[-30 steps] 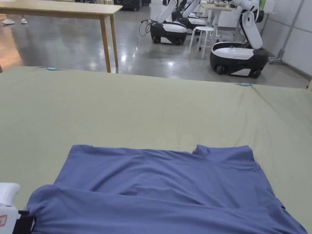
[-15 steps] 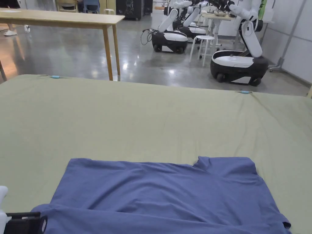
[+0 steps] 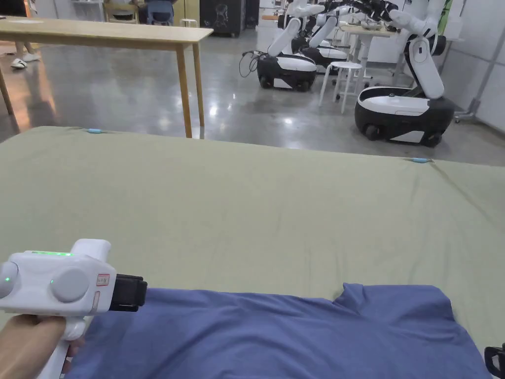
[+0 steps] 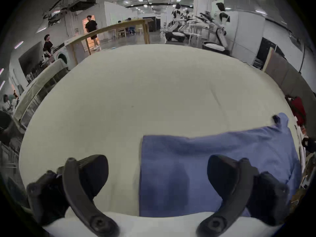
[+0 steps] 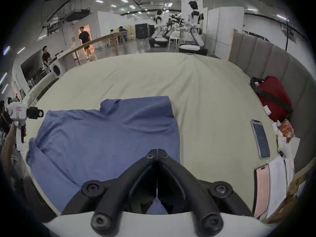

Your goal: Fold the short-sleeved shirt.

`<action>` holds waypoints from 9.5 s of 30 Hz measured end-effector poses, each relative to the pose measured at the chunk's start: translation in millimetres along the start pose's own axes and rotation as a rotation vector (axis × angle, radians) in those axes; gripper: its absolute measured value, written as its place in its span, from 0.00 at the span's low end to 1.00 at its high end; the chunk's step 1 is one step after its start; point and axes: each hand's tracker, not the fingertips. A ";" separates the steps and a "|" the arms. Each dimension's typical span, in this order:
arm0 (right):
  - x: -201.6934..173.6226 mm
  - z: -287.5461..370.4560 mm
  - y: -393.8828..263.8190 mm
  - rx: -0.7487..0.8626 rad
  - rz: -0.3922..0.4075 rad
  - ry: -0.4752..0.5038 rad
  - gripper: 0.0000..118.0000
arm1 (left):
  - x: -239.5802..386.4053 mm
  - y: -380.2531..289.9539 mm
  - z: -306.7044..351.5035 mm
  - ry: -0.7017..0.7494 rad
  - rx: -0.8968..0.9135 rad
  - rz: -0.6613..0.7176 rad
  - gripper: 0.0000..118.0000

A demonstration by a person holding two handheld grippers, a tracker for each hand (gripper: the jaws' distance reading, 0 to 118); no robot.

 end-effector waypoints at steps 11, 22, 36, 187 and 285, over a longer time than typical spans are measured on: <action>28.5 -57.2 27.0 -0.053 -0.025 -0.022 0.01 | 13.4 10.2 -20.5 -0.064 -0.092 -0.070 0.01; 27.5 -118.5 45.8 -0.186 0.006 -0.042 0.85 | 12.0 11.7 -26.4 -0.068 -0.116 -0.060 0.01; 27.0 -17.4 43.7 -0.066 -0.045 0.046 0.03 | -9.5 -2.5 38.6 -0.123 -0.045 -0.015 0.01; -144.5 185.4 -153.9 0.492 -0.049 -0.070 0.01 | 119.1 -142.9 92.7 -0.617 -0.318 0.148 0.04; -102.2 171.7 -157.4 0.327 -0.159 0.034 0.01 | 217.3 -197.5 54.8 -0.985 -0.410 0.284 0.00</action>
